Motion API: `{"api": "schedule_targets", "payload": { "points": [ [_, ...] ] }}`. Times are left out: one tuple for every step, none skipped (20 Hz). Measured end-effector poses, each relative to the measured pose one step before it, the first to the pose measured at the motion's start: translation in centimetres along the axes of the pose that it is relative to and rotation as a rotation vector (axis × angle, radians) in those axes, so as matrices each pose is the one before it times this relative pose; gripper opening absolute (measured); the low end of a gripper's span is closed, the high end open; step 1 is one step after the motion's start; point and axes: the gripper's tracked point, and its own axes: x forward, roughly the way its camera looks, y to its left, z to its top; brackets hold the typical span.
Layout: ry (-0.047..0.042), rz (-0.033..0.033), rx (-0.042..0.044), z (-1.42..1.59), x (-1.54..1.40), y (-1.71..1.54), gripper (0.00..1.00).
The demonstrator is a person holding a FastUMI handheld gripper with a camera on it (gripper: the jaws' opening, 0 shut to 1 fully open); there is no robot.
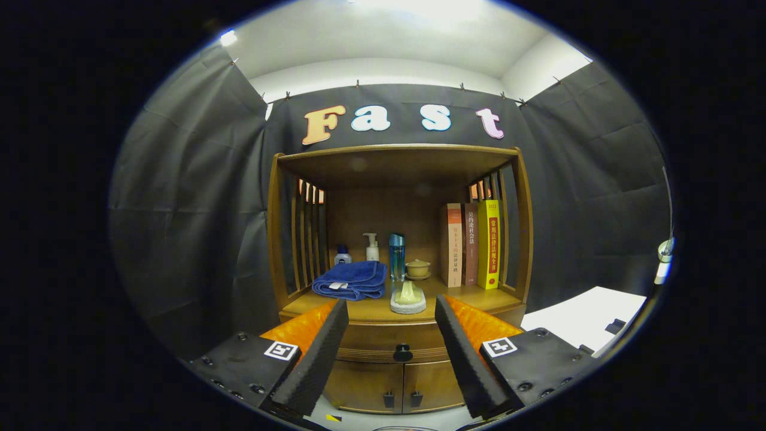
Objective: Pull open the drawer, take out the items inside it, and place them on the countertop above the cabinet.
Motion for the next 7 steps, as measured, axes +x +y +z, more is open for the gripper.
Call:
{"api": "schedule_targets", "payload": {
  "points": [
    [0.00117,0.00056,0.00224,-0.068,0.090,0.019,0.96],
    [0.00142,0.00176,0.00284,0.015,0.005,0.082,0.96],
    [0.00041,0.00124,0.00319,-0.116,0.017,0.001,0.96],
    [0.00041,-0.00023,0.00189,0.004,-0.075,0.001,0.96],
    [-0.00009,-0.00057,0.00042,-0.027,-0.076,-0.018,0.96],
    [0.00076,-0.00082,-0.00052,-0.006,0.089,-0.028,0.96],
    [0.00069,-0.00028,-0.00062,-0.048,0.005,-0.007,0.96]
  ]
}}
